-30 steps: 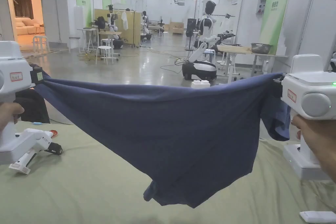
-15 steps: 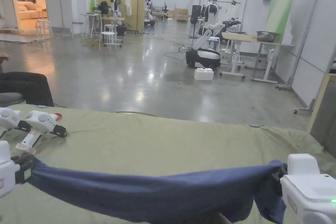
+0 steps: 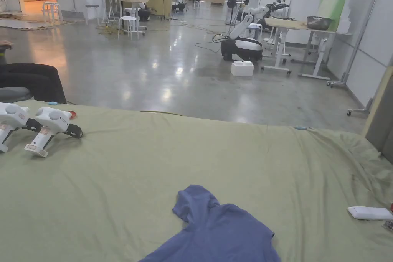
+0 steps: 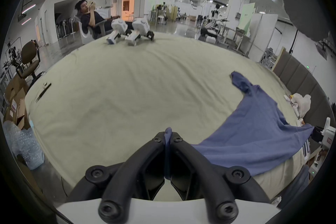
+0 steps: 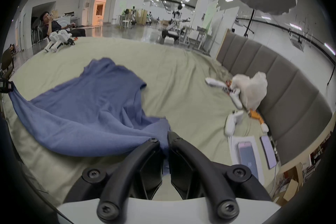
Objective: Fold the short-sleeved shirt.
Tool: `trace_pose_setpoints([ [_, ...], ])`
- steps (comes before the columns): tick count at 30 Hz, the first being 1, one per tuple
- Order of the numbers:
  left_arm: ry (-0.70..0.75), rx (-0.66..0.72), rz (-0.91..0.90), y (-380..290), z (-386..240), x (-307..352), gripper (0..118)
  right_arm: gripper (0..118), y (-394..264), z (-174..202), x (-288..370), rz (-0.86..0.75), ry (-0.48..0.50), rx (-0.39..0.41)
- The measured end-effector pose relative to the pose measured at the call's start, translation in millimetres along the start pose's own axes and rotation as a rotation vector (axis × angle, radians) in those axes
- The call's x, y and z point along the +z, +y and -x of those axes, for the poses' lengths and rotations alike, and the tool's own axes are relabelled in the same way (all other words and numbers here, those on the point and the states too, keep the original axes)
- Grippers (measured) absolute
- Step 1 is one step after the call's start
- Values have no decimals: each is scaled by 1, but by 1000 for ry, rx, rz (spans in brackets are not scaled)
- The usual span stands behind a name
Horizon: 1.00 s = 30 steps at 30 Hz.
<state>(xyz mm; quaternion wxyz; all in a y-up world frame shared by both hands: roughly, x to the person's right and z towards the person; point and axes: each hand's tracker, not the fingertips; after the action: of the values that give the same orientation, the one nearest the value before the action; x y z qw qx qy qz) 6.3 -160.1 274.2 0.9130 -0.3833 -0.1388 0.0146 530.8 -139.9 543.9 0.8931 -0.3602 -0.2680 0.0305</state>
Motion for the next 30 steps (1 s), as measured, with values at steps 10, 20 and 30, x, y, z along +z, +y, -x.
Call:
trace_pose_setpoints([
  [10, 43, 6, -90, 17, 3, 27, 46, 92, 21, -4, 34, -139, -1, -81],
  [20, -55, -59, -258, 53, -48, 51, 61, 91, 80, 24, 64, -395, 77, -154],
  [30, -103, -190, -493, 78, -138, 68, 9, 3, 115, 74, 75, -560, 84, -184],
])
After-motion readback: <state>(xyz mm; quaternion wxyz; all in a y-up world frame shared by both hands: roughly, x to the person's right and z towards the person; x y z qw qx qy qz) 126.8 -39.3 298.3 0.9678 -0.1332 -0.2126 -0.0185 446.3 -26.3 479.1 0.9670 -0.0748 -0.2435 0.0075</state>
